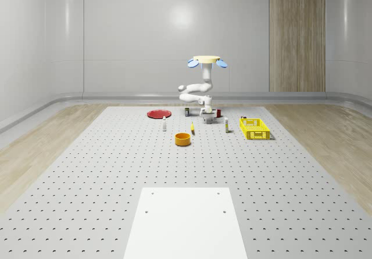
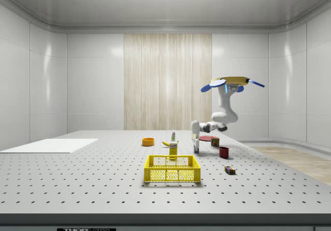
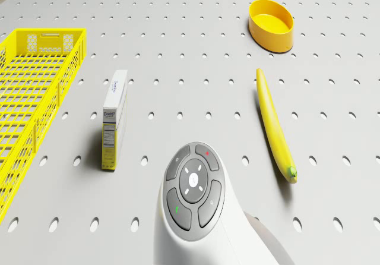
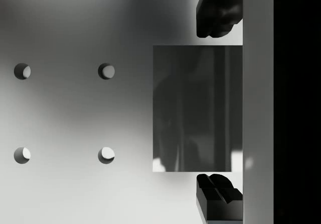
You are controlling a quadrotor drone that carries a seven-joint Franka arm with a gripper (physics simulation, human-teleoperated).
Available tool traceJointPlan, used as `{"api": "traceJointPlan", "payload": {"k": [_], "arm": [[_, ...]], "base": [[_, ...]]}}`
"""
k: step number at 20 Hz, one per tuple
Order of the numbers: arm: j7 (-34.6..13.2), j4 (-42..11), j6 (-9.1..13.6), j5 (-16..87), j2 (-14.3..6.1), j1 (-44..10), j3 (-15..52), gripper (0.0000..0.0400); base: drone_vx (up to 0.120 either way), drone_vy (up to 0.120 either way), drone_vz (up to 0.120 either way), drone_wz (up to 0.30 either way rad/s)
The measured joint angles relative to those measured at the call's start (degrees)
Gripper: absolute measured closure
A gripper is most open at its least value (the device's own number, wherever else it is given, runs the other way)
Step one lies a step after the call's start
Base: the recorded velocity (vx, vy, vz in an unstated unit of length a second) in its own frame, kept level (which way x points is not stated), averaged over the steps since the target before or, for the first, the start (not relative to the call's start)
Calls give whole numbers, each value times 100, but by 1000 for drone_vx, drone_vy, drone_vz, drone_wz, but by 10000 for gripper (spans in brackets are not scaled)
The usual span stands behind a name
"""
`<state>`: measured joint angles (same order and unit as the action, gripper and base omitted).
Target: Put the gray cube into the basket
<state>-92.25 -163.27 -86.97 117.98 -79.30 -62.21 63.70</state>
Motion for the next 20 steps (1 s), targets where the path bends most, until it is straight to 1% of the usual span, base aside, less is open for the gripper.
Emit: {"api": "traceJointPlan", "payload": {"k": [3, 4, 5, 7, 10, 14, 17, 20], "arm": [[-10, 14, -30, 27, -16, -17, -32, 0], [-12, 18, -39, 34, -21, -22, -40, 12], [-14, 21, -47, 39, -26, -26, -47, 42], [-19, 26, -60, 45, -35, -33, -56, 85], [-24, 30, -75, 48, -47, -42, -62, 119], [-31, 34, -91, 45, -61, -51, -63, 139], [-34, 35, -100, 40, -71, -57, -60, 144], [-47, -4, -58, -61, -74, -49, 44, 147]], "base": [[0, 0, 0, 0], [0, 0, 0, 0], [0, 0, 0, 0], [0, 0, 0, 0], [0, 0, 0, 0], [0, 0, 0, 0], [0, 0, 0, 0], [0, 0, 0, 0]]}}
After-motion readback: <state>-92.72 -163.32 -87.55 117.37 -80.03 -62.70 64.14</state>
